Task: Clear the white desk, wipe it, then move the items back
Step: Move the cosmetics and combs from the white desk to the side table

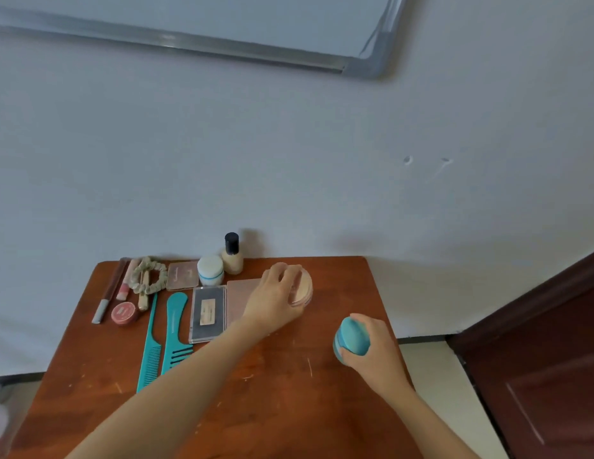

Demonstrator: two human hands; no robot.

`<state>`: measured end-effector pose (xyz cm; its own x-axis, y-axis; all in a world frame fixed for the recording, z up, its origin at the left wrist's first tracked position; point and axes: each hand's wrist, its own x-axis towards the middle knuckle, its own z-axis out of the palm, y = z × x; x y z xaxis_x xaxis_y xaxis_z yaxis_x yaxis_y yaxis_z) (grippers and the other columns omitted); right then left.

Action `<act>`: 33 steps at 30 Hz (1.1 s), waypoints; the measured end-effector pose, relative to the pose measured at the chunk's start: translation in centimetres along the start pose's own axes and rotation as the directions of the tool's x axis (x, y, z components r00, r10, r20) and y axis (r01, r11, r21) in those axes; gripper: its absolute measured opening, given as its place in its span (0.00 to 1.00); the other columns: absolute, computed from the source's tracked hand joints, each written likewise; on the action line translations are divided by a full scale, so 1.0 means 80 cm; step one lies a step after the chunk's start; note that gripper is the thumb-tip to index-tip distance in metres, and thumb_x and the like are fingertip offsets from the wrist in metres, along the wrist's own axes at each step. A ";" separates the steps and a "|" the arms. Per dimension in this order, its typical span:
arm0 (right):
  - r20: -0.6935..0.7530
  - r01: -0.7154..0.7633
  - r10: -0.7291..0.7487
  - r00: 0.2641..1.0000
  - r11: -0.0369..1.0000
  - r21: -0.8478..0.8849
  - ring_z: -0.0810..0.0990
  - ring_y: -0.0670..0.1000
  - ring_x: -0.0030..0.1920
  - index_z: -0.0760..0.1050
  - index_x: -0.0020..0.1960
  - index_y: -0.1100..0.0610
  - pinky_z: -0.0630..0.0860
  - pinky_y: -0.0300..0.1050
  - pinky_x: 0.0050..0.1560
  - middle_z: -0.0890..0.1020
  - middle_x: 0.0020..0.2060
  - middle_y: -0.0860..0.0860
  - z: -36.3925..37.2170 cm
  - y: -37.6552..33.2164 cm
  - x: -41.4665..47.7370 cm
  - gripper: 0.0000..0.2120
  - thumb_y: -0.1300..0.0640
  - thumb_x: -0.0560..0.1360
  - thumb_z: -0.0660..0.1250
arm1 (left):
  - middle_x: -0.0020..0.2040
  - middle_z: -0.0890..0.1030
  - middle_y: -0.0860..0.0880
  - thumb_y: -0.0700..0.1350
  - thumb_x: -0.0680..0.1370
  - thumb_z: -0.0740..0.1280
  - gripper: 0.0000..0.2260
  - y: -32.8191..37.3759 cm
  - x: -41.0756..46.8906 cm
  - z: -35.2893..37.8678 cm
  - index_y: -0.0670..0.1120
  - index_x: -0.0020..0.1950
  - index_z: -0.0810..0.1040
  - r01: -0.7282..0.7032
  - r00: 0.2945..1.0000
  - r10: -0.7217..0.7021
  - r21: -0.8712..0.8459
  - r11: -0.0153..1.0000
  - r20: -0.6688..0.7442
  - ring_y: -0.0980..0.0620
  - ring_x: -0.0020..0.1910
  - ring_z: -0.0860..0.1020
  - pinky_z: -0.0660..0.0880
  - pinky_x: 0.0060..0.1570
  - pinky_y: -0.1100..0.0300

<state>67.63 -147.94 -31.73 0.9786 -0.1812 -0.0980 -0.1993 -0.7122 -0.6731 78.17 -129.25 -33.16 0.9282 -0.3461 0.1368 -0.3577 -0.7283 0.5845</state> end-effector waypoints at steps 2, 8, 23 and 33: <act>0.010 0.005 -0.005 1.000 1.000 0.003 0.71 0.45 0.53 0.67 0.62 0.47 0.68 0.30 0.47 0.68 0.55 0.46 -0.003 0.001 0.018 0.28 0.55 0.66 0.74 | 0.65 0.67 0.46 0.47 0.70 0.69 0.27 -0.004 0.020 0.001 0.48 0.68 0.65 0.033 0.999 -0.033 0.033 0.999 0.005 0.46 0.64 0.66 0.71 0.52 0.55; 0.037 0.041 -0.042 0.998 0.999 0.025 0.70 0.44 0.53 0.67 0.63 0.48 0.67 0.29 0.47 0.68 0.55 0.46 -0.004 -0.003 0.076 0.28 0.55 0.67 0.74 | 0.64 0.67 0.45 0.46 0.72 0.67 0.23 -0.022 0.064 0.007 0.47 0.66 0.67 0.138 0.990 -0.134 0.125 0.983 -0.043 0.44 0.62 0.67 0.72 0.50 0.56; 0.067 0.141 -0.148 0.987 0.985 0.095 0.70 0.49 0.56 0.70 0.63 0.55 0.68 0.38 0.55 0.70 0.56 0.52 0.052 -0.028 0.190 0.27 0.58 0.66 0.74 | 0.64 0.67 0.44 0.44 0.70 0.66 0.25 -0.055 0.077 0.023 0.46 0.66 0.66 0.309 0.951 -0.305 0.179 0.934 -0.053 0.42 0.60 0.67 0.72 0.51 0.53; 0.115 0.242 -0.241 0.964 0.970 0.004 0.70 0.51 0.57 0.70 0.63 0.55 0.66 0.37 0.54 0.73 0.57 0.53 0.086 -0.031 0.222 0.27 0.57 0.66 0.73 | 0.65 0.65 0.44 0.50 0.72 0.66 0.25 -0.060 0.077 0.022 0.47 0.68 0.64 0.379 0.922 -0.387 0.252 0.891 -0.018 0.44 0.62 0.66 0.73 0.50 0.54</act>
<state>85.82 -144.72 -36.87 0.9970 0.0753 -0.0168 0.0438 -0.7322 -0.6796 85.39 -128.95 -36.55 0.9960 -0.0263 -0.0857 0.0074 -0.9286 0.3710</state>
